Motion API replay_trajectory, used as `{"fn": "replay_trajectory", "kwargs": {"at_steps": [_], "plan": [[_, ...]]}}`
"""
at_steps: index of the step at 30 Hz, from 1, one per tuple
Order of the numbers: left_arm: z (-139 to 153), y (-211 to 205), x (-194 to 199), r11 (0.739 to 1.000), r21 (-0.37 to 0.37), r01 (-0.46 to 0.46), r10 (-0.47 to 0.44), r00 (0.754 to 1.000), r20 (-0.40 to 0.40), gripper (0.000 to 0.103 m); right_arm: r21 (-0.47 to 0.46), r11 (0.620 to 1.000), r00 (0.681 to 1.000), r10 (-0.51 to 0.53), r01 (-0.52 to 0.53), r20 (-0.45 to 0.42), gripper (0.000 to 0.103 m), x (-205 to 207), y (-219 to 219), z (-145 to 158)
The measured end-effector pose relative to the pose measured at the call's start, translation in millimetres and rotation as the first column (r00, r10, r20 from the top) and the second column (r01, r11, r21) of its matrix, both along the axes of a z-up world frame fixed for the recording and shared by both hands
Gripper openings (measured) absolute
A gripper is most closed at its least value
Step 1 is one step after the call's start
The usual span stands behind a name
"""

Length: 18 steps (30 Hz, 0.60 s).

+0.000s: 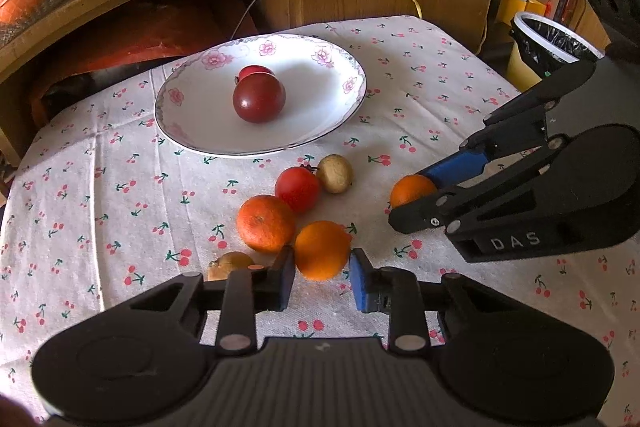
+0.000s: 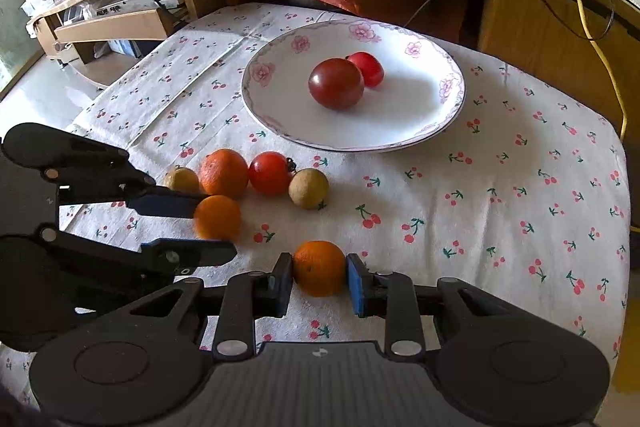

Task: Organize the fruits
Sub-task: 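Grasp an orange with the left tool while the right tool grasps another orange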

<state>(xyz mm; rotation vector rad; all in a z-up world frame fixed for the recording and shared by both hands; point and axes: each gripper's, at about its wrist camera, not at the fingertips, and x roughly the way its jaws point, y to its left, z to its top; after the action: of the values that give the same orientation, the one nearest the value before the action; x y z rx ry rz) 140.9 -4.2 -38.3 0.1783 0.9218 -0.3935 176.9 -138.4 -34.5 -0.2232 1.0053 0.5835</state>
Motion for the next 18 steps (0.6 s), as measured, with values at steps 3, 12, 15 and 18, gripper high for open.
{"fn": "replay_trajectory", "kwargs": {"at_steps": [3,12,15,18], "plan": [[0,-1,0,1.0,0.0,0.002,-0.002,1.0,0.0,0.037,0.002,1.0,1.0,0.004,-0.004,-0.002,0.024,-1,1,1],[11,-3,-1,1.0,-0.004,0.002,-0.002,0.999,0.037,0.036,0.026,1.0,1.0,-0.009,0.009,0.022,0.024,0,3,10],[16,-1,3,1.0,-0.006,-0.009,0.009,0.999,0.049,0.036,0.031,0.999,0.999,-0.021,0.02,0.036,0.024,3,4,14],[22,1,7,1.0,-0.004,-0.018,0.019,0.997,0.07,0.036,0.037,0.999,0.998,-0.033,0.031,0.053,0.024,7,5,18]]}}
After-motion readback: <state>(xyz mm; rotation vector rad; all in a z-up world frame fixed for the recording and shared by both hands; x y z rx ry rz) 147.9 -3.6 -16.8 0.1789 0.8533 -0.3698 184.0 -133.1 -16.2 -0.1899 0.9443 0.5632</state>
